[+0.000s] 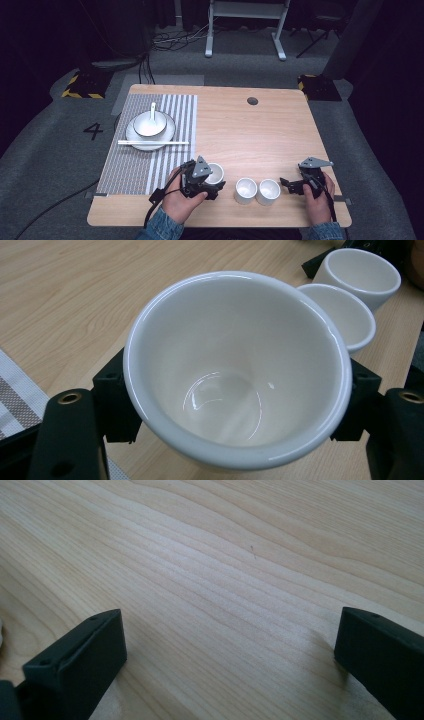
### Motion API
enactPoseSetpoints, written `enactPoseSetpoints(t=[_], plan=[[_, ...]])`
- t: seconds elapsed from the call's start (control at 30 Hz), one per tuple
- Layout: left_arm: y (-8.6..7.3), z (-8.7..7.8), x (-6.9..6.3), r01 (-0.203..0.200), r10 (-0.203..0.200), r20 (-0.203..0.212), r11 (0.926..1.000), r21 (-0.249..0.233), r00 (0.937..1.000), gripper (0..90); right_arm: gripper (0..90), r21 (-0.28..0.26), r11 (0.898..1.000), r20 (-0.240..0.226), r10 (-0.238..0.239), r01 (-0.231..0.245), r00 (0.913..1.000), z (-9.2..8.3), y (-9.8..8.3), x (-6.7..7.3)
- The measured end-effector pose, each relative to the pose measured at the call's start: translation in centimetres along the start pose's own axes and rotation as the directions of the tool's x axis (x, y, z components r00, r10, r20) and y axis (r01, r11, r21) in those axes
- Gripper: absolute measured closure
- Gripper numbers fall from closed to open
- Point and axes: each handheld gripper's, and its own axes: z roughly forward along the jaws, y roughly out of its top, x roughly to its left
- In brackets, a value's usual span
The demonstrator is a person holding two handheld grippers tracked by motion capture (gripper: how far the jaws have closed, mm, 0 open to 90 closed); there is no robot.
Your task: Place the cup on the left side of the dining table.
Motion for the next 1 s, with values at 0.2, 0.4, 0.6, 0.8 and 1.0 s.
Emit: enactPoseSetpoints(t=[0.2,0.4,0.6,0.8,1.0], plan=[[0.4,-0.7,0.7,-0.001,0.001,-0.008,0.9999,-0.013,1.0000,26.3,0.3,0.000,1.000,0.000,0.000,0.000,1.0000,0.0,0.0,0.0],[0.7,-1.2,1.2,-0.003,0.002,-0.024,0.9999,-0.015,0.9997,26.3,0.3,0.000,1.000,0.000,0.000,0.000,1.0000,0.0,0.0,0.0],[0.9,-1.9,2.2,0.019,-0.021,-0.046,0.9991,-0.037,0.9987,26.3,0.3,0.000,1.000,0.000,0.000,0.000,1.0000,0.0,0.0,0.0],[1.1,-2.6,3.2,0.026,-0.030,-0.081,0.9982,-0.054,0.9962,26.3,0.3,0.001,1.000,0.001,0.000,0.000,1.0000,0.0,0.0,0.0],[1.1,-3.1,4.0,0.030,-0.038,-0.114,0.9970,-0.071,0.9927,26.3,0.3,0.000,1.000,0.000,0.000,0.000,1.0000,0.0,0.0,0.0]])
